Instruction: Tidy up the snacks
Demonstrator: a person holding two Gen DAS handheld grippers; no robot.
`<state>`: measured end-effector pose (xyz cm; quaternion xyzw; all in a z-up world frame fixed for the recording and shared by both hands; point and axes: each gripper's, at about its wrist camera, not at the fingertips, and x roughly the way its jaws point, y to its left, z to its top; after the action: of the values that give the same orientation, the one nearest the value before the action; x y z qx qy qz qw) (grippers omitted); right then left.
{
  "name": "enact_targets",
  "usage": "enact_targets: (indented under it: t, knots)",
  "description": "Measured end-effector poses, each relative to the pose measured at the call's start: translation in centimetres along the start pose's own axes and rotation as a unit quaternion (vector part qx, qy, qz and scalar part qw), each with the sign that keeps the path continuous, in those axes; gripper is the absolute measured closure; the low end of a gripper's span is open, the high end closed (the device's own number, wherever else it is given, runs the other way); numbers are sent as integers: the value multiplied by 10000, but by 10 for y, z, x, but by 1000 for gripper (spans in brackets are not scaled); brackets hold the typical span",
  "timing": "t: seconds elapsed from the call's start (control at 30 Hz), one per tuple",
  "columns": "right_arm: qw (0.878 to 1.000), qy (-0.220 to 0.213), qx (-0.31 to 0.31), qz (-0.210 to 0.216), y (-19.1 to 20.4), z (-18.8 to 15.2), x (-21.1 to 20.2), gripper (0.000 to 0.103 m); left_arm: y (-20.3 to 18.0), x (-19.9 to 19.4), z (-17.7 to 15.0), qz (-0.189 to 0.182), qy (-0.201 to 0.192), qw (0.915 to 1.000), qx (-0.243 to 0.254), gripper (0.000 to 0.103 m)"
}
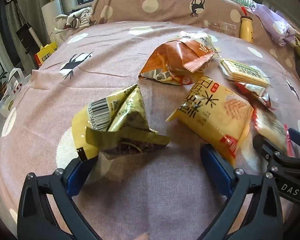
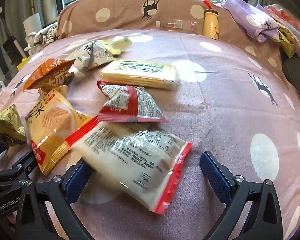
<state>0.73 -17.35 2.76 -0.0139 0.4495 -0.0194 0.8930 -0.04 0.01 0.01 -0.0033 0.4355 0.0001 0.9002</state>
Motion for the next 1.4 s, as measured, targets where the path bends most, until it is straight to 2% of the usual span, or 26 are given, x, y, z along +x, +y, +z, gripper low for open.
enact_targets:
  t: [1.4]
  knots:
    - [10000,39,4,10,-1,1,0,0,5,-3,-2,43,66,10000,-13,0]
